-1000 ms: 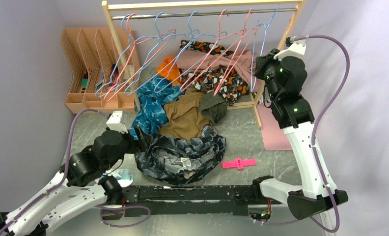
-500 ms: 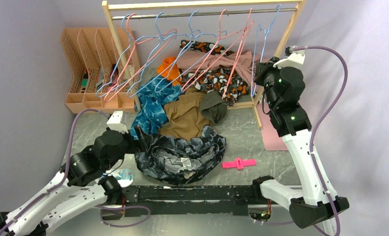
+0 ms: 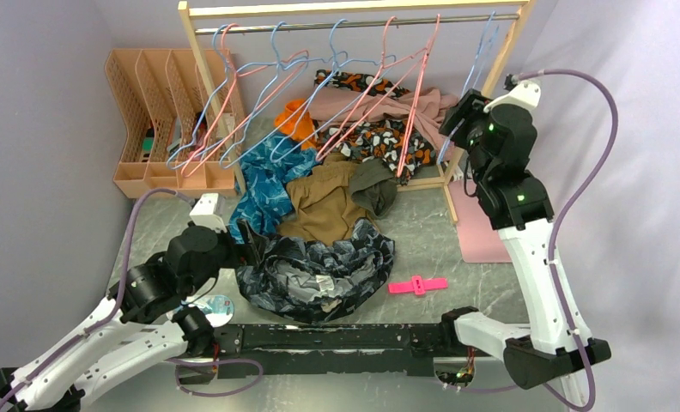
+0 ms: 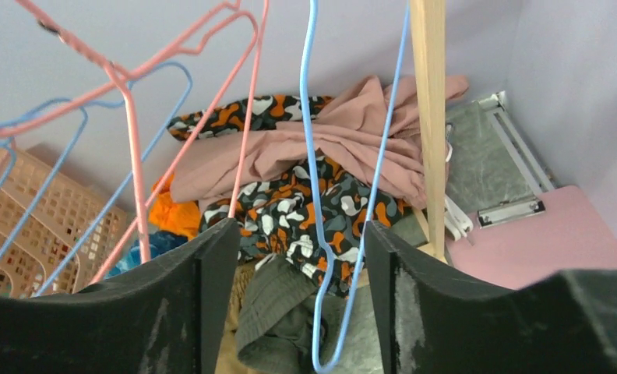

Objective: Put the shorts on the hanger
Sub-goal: Pick up the hanger from the clothesline.

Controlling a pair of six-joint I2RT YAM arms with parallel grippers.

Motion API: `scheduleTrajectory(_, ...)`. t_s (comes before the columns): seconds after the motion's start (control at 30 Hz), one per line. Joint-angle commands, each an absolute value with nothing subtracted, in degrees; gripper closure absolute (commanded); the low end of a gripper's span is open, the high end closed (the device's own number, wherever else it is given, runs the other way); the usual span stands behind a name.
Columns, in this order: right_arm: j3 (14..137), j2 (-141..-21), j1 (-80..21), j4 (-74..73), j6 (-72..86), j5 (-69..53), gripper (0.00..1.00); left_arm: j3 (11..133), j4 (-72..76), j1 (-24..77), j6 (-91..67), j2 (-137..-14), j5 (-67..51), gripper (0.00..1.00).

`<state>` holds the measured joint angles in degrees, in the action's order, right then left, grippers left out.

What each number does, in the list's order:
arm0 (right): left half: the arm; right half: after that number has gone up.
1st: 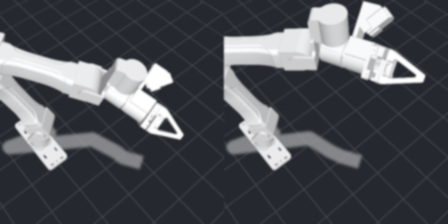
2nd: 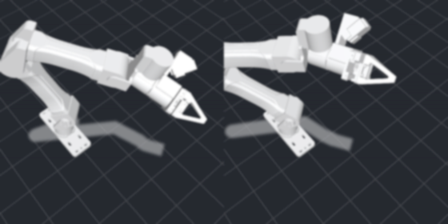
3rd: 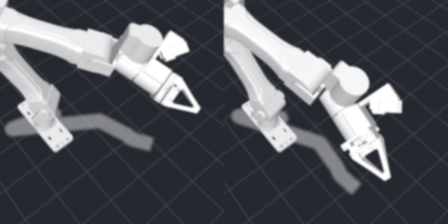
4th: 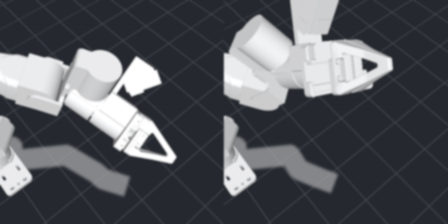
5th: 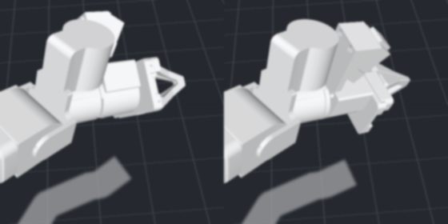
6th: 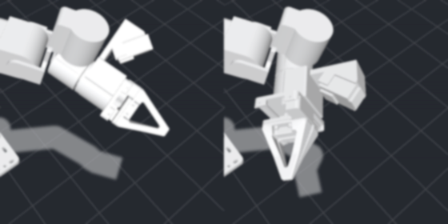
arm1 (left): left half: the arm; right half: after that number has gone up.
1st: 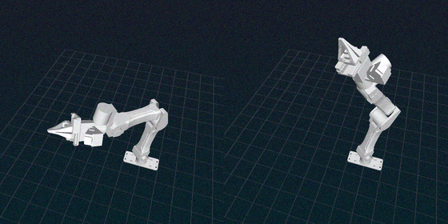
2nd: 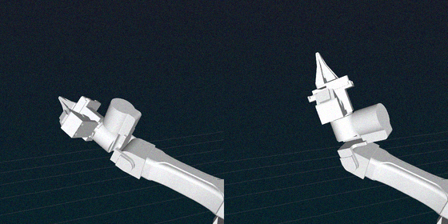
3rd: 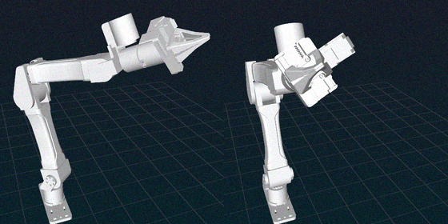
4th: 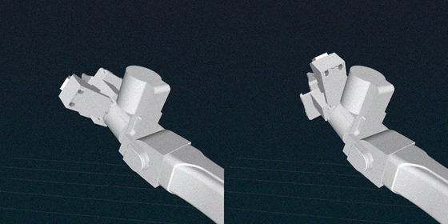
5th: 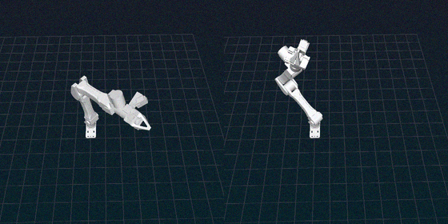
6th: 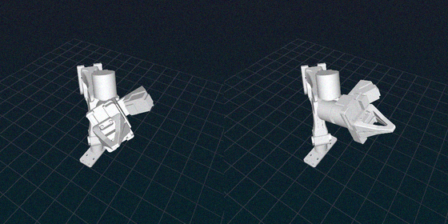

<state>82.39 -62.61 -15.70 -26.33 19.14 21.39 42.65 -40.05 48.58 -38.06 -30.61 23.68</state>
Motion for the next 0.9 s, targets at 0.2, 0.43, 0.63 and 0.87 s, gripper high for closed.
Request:
scheduleTrajectory(0.2,102.1,-72.4,-15.2,-36.6,20.8,25.3,0.32,42.0,-36.8,48.3,-36.1,-29.8,20.5,0.07)
scheduleTrajectory(0.43,108.4,-78.2,-15.1,-36.8,21.8,23.2,0.28,41.9,-36.2,48.3,-35.6,-29.9,18.9,0.07)
scheduleTrajectory(0.63,109.5,-81.3,-15.1,-35.4,22.4,25.9,0.27,41.8,-36.1,48.3,-35.7,-29.1,18.8,0.07)
scheduleTrajectory(0.87,112.6,-84.6,-14.7,-37.2,20.5,30.0,0.33,41.9,-36.1,48.3,-35.7,-29.0,18.8,0.07)
